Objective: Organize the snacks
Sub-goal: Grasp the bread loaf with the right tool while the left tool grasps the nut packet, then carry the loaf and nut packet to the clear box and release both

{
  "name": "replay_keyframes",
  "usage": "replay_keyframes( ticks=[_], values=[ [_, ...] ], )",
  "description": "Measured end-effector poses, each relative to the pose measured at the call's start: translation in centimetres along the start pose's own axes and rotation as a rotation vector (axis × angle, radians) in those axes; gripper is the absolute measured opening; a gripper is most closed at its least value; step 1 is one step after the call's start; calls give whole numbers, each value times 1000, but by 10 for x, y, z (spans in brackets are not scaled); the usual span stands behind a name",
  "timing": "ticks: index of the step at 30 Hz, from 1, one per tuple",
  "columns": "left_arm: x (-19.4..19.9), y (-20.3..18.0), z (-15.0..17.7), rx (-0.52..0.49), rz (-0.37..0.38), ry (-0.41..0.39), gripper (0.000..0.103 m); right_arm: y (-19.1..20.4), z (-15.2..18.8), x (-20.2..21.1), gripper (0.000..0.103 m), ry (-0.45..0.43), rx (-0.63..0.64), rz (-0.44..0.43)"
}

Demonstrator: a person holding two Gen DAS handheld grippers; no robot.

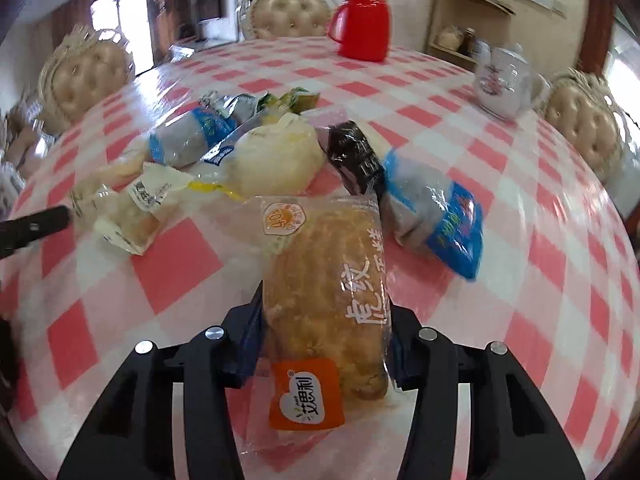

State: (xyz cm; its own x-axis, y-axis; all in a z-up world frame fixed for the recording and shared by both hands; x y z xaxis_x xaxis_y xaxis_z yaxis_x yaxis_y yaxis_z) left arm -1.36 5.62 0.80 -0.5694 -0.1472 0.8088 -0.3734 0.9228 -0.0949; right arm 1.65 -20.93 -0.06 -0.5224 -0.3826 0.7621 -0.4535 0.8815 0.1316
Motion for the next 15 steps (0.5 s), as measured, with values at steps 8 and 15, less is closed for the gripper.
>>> replay_keyframes(
  ticks=[8,15],
  values=[
    [-27,-21,-28,26,-112,1,101,1,15,17,48,-63,-113,-55],
    [-18,-28,-19,-121,-60,-58,52,-12,26,30,47,-117,-230,-105]
  ],
)
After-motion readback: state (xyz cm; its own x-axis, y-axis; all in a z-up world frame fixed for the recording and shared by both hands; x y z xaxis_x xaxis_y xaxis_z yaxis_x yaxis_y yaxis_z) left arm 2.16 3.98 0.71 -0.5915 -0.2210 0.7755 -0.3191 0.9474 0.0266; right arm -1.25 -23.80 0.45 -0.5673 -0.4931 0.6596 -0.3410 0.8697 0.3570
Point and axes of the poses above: each gripper's, at about its wrist camera, not at the fingertips, and x roughly against the way its jaws point, y to its left, z to its underside, the point moved 1 cm from there along -x, roughly the way its jaws point, and after that the axes turned 12 degrees about -z, right-handed, at the moved point
